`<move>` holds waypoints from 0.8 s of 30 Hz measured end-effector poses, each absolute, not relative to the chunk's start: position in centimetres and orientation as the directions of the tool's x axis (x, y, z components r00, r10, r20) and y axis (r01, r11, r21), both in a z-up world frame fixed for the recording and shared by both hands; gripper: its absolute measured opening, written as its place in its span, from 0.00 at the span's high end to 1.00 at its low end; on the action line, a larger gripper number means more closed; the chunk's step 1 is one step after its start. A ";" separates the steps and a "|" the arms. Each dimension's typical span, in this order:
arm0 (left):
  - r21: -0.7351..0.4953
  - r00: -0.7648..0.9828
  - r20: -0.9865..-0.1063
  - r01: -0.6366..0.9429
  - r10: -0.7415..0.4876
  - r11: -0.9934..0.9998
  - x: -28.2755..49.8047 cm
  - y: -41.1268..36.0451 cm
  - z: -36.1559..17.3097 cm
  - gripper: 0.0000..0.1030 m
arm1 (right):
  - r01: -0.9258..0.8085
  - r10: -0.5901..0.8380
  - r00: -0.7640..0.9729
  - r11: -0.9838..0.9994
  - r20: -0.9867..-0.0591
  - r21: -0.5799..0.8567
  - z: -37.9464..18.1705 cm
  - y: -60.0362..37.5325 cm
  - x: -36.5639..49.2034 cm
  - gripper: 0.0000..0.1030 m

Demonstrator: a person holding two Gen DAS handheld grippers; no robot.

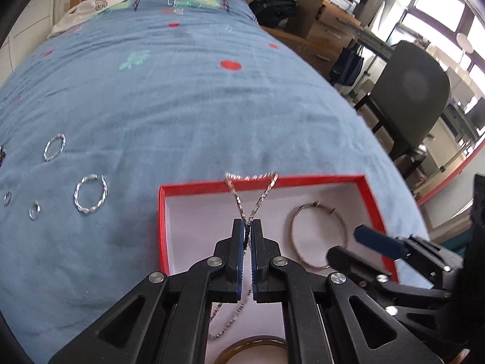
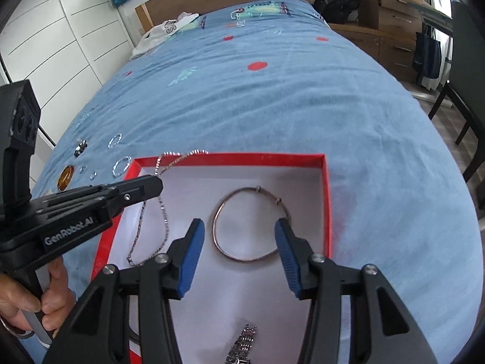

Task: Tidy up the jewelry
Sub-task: 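Carry necklace and silver bangle into the red box and release both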

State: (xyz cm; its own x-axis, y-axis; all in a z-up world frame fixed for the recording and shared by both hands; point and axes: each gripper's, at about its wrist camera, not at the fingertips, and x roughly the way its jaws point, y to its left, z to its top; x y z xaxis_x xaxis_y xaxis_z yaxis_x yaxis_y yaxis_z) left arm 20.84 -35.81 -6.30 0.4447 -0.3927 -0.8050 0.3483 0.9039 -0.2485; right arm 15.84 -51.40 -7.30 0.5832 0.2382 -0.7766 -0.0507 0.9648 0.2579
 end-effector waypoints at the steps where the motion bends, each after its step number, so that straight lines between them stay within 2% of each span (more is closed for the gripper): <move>1: -0.239 0.445 -0.810 0.345 -0.383 0.908 20.7 -35.8 -6.7 0.91 | -0.047 0.239 0.582 0.964 -0.777 0.261 -7.4 -51.5 15.8 0.55; 2: -0.243 0.435 -0.816 0.341 -0.381 0.908 20.7 -35.6 -7.1 0.87 | -0.045 0.240 0.581 0.964 -0.778 0.263 -7.5 -51.6 15.6 0.55; 3: -0.244 0.430 -0.821 0.331 -0.376 0.912 20.6 -35.4 -7.4 0.72 | -0.043 0.238 0.581 0.964 -0.778 0.263 -7.5 -51.6 15.5 0.55; 4: -0.240 0.432 -0.824 0.320 -0.367 0.916 20.5 -35.2 -7.6 0.65 | -0.037 0.236 0.581 0.964 -0.779 0.264 -7.5 -51.7 15.4 0.55; 8: -0.231 0.433 -0.822 0.340 -0.370 0.911 19.8 -35.1 -7.4 0.61 | -0.026 0.230 0.580 0.964 -0.782 0.264 -7.5 -51.8 14.9 0.55; 12: -0.250 0.416 -0.824 0.341 -0.384 0.906 19.0 -34.8 -7.5 0.61 | -0.023 0.225 0.586 0.965 -0.779 0.262 -6.8 -51.8 14.2 0.55; 14: -0.255 0.402 -0.827 0.358 -0.394 0.898 18.4 -34.9 -7.5 0.63 | -0.016 0.221 0.593 0.965 -0.774 0.264 -6.3 -52.0 13.7 0.55; 16: -0.258 0.384 -0.831 0.375 -0.402 0.890 18.1 -35.1 -7.8 0.81 | -0.010 0.214 0.602 0.965 -0.770 0.261 -5.8 -52.2 13.1 0.55; 17: -0.261 0.369 -0.837 0.381 -0.405 0.887 17.8 -35.2 -8.0 0.84 | -0.007 0.212 0.604 0.965 -0.768 0.261 -5.5 -52.2 12.9 0.55; 24: -0.291 0.351 -0.836 0.366 -0.421 0.884 17.4 -34.3 -8.1 0.95 | 0.004 0.199 0.622 0.966 -0.757 0.257 -4.1 -52.5 11.2 0.55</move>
